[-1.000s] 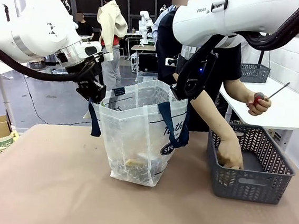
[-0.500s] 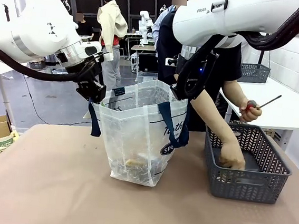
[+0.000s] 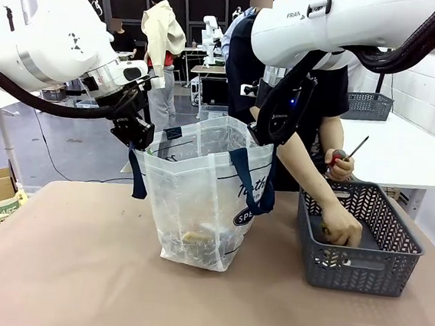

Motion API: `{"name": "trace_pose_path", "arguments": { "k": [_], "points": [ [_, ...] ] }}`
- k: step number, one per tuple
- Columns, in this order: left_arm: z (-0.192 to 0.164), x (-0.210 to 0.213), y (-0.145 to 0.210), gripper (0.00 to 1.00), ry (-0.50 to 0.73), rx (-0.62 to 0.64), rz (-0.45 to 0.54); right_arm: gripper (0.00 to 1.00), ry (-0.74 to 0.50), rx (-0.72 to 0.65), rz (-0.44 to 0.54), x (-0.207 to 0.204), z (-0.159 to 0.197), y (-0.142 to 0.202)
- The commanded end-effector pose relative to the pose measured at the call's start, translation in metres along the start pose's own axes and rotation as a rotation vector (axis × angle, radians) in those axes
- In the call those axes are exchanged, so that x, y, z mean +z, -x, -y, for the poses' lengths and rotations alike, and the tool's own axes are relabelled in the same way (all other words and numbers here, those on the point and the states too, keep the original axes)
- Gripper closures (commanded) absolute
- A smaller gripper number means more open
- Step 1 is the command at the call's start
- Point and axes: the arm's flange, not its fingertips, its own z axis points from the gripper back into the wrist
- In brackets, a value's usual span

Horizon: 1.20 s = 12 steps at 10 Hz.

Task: Transfer purchased items from the store into the shopping bag.
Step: Move the Reusable shopping bag to the right side of the table.

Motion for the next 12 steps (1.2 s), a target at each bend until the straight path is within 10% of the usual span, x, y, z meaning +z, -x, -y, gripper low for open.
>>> {"name": "trace_pose_path", "arguments": {
  "k": [1,12],
  "points": [
    [-0.0005,0.0007,0.0001,1.00,-0.001,0.000,0.001,1.00,0.000,0.000,0.001,0.0003,0.0001,0.0000],
    [-0.0005,0.0007,0.0001,1.00,-0.001,0.000,0.001,1.00,0.000,0.000,0.001,0.0003,0.0001,0.0000]
  ]
}}
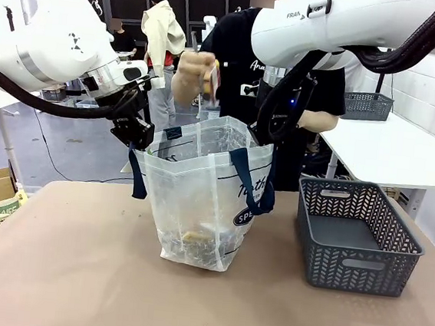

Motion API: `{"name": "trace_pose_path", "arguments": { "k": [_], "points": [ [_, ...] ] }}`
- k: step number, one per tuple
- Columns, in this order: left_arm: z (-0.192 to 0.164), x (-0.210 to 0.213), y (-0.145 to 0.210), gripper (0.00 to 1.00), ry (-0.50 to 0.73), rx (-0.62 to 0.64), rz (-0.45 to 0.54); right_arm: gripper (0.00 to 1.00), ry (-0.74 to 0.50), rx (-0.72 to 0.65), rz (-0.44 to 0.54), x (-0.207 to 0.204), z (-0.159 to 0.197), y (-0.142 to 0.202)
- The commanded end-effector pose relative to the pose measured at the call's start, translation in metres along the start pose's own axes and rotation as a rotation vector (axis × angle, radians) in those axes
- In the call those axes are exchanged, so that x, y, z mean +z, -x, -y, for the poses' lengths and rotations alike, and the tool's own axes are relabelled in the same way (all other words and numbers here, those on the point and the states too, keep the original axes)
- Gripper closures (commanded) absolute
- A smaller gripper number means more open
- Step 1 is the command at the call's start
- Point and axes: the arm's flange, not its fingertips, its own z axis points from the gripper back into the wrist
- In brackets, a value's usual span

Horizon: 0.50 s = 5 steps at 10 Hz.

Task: Transfer purchased items from the store into the shopping bag.
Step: Move the Reusable shopping bag to the right side of the table.

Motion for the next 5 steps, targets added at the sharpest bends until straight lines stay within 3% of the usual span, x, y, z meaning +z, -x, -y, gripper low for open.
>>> {"name": "trace_pose_path", "arguments": {
  "k": [1,5],
  "points": [
    [-0.0005,0.0007,0.0001,1.00,-0.001,0.000,0.001,1.00,0.000,0.000,0.001,0.0003,0.0001,0.0000],
    [-0.0005,0.0007,0.0001,1.00,-0.001,0.000,0.001,1.00,0.000,0.000,0.001,0.0003,0.0001,0.0000]
  ]
}}
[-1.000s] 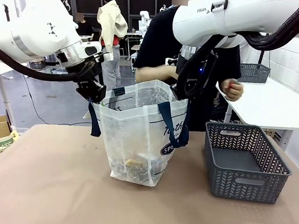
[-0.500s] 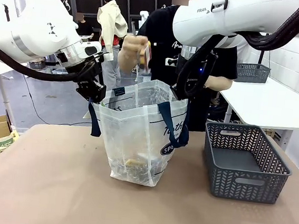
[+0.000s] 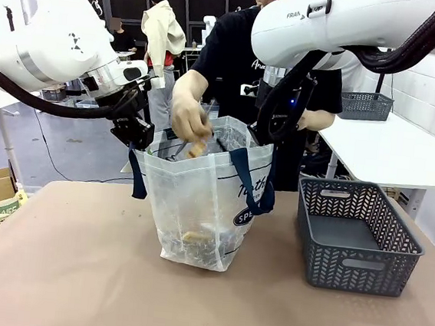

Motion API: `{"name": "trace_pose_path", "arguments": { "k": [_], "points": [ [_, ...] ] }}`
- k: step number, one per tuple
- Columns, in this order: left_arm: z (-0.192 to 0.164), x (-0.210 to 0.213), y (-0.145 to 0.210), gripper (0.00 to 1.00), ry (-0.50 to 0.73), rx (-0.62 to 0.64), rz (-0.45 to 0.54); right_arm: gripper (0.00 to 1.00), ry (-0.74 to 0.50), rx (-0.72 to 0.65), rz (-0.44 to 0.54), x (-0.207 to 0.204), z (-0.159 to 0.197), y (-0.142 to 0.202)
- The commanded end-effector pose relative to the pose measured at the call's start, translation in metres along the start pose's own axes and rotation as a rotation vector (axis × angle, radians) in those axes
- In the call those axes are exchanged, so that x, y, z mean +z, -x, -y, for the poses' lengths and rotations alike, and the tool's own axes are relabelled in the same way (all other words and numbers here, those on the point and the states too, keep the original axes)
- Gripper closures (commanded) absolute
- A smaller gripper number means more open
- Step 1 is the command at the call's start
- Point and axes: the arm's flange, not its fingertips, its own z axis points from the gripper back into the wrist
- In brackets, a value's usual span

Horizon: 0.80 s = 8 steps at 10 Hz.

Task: Transfer purchased items from the store into the shopping bag.
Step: Move the Reusable shopping bag to the right side of the table.

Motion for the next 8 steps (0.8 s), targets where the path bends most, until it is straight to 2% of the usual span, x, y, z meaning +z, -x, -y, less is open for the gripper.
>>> {"name": "trace_pose_path", "arguments": {
  "k": [1,8],
  "points": [
    [-0.0005,0.0007,0.0001,1.00,-0.001,0.000,0.001,1.00,0.000,0.000,0.001,0.0003,0.0001,0.0000],
    [-0.0005,0.0007,0.0001,1.00,-0.001,0.000,0.001,1.00,0.000,0.000,0.001,0.0003,0.0001,0.0000]
  ]
}}
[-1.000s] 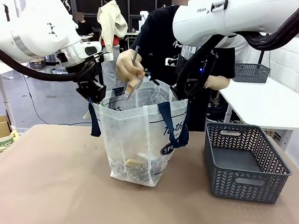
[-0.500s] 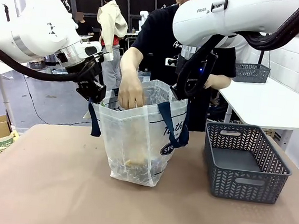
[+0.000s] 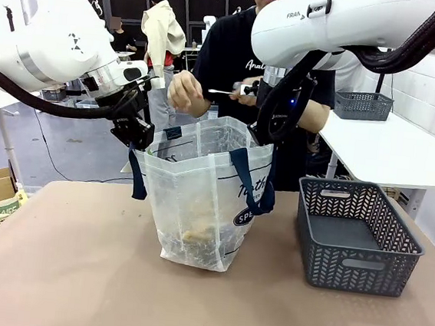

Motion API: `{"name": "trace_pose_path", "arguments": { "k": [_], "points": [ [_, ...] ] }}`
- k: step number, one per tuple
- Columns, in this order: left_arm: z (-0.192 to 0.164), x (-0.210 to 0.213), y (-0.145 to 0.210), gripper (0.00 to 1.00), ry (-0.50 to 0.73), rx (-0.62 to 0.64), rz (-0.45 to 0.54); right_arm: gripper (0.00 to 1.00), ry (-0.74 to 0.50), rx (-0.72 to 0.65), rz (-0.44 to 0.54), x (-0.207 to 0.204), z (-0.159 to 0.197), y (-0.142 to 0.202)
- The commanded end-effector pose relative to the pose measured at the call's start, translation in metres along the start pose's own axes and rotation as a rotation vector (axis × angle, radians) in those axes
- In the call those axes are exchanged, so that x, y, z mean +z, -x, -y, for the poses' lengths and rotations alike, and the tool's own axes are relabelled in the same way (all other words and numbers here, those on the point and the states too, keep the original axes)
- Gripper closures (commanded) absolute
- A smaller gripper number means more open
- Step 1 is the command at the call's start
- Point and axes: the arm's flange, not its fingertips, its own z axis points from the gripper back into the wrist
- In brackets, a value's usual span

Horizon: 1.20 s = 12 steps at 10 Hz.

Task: Transfer purchased items from the store into the shopping bag.
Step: Move the Reusable shopping bag to the right side of the table.

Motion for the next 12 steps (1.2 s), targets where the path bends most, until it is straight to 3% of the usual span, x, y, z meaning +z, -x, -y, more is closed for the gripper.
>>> {"name": "trace_pose_path", "arguments": {
  "k": [1,12],
  "points": [
    [-0.0004,0.0012,0.0001,1.00,-0.001,0.000,0.002,1.00,0.000,0.000,0.001,0.0003,0.0002,0.0000],
    [-0.0004,0.0012,0.0001,1.00,-0.001,0.000,0.002,1.00,0.000,0.000,0.001,0.0003,0.0002,0.0000]
  ]
}}
